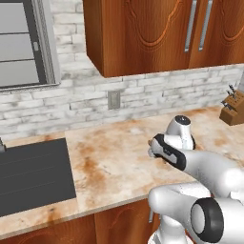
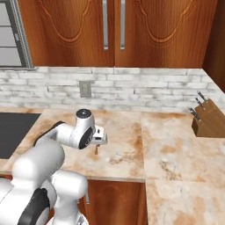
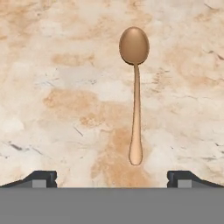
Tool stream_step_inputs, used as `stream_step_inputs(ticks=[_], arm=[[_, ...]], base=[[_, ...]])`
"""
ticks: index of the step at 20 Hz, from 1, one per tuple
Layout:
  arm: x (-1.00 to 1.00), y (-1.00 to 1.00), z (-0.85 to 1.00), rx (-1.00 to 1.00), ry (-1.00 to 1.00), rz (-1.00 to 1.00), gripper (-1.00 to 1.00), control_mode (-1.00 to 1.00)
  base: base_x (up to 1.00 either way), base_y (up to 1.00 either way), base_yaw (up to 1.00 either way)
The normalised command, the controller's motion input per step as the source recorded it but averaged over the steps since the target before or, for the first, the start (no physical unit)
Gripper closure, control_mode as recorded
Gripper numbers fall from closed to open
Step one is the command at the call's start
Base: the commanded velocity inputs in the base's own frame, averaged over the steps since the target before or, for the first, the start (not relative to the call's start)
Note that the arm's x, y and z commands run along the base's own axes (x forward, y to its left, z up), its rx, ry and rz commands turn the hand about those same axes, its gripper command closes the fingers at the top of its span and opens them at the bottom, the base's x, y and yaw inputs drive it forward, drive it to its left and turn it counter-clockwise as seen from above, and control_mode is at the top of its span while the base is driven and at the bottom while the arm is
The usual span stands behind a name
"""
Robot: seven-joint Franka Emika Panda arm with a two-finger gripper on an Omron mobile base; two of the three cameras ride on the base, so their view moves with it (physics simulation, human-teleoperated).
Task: Take the fork and place it on the left side of the plate. Then take the spoon and place it on the right side of the plate. Make sure they're directly next to the plate.
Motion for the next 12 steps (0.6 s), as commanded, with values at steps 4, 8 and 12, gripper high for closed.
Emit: stream_step_inputs(ticks=[4,8,12], arm=[[0.61,0.0,-0.21,0.0,0.0,0.07,-1.0,-1.0],[0.57,0.0,-0.25,0.0,0.01,0.04,-1.0,-1.0],[0.37,-0.01,-0.23,-0.02,0.04,0.03,-1.0,-1.0]], base=[[0.0,0.0,0.0],[0.0,0.0,0.0],[0.0,0.0,0.0]])
